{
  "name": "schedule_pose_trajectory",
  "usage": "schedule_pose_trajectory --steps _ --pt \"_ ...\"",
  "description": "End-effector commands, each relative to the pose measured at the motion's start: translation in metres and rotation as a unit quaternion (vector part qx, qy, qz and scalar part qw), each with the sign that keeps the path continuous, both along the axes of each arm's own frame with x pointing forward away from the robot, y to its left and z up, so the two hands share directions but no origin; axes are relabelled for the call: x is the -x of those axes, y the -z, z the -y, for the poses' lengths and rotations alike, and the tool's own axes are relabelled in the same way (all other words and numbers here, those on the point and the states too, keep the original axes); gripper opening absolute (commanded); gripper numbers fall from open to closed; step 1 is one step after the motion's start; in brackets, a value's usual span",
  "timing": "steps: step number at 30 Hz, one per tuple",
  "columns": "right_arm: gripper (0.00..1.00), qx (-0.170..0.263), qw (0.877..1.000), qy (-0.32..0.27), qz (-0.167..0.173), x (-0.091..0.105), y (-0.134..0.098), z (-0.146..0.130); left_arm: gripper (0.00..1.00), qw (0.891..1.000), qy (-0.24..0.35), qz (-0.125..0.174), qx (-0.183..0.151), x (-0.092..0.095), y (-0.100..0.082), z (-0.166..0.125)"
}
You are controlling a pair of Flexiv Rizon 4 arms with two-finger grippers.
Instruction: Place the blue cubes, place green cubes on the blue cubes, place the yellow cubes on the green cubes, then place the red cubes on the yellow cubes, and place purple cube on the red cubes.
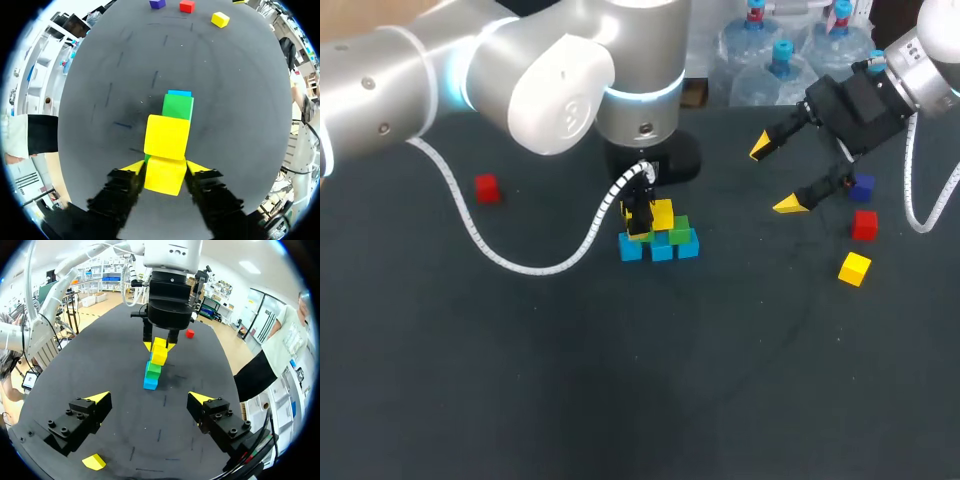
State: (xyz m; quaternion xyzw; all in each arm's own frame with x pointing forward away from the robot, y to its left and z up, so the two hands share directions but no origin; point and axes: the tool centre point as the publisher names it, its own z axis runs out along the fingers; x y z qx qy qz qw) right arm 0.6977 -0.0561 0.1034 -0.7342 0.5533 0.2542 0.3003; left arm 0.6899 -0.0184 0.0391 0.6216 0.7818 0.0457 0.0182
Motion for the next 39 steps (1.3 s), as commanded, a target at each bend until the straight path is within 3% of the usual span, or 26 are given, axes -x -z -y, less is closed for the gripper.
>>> schedule_pose_trajectory --steps 1,9,21,23,24,25,26,29,30,39 --pt "1.0 -0.001 1.0 0.0 0.001 0.0 0.0 0.0 1.0 1.0 0.002 0.001 0.002 -0.001 0.0 -0.001" --pt "1.0 -0.001 1.0 0.0 0.001 0.0 0.0 0.0 1.0 1.0 -0.001 0.006 0.001 0.0 -0.004 -0.002" --pt "1.0 -0.001 1.0 0.0 0.001 0.0 0.0 0.0 1.0 0.997 -0.014 0.073 0.033 0.007 -0.024 -0.018" --pt "1.0 -0.001 1.0 0.0 0.001 0.0 0.0 0.0 0.94 0.996 -0.016 0.083 0.031 0.008 -0.027 -0.023" --pt "1.0 -0.001 1.0 0.0 0.001 0.0 0.0 0.0 0.8 0.995 -0.015 0.091 0.032 0.009 -0.028 -0.025" --pt "1.0 -0.001 1.0 0.0 0.001 0.0 0.0 0.0 0.44 0.995 -0.015 0.096 0.034 0.009 -0.03 -0.027" --pt "1.0 -0.001 1.0 0.0 0.001 0.0 0.0 0.0 0.31 0.994 -0.016 0.101 0.036 0.01 -0.031 -0.028" --pt "1.0 -0.001 1.0 0.0 0.001 0.0 0.0 0.0 0.14 0.991 -0.017 0.121 0.047 0.012 -0.035 -0.031" --pt "1.0 -0.001 1.0 0.0 0.001 0.0 0.0 0.0 0.0 0.991 -0.017 0.124 0.049 0.012 -0.035 -0.032" --pt "1.0 -0.001 1.0 0.0 0.001 0.0 0.0 0.0 0.0 0.987 -0.019 0.141 0.07 0.016 -0.032 -0.041"
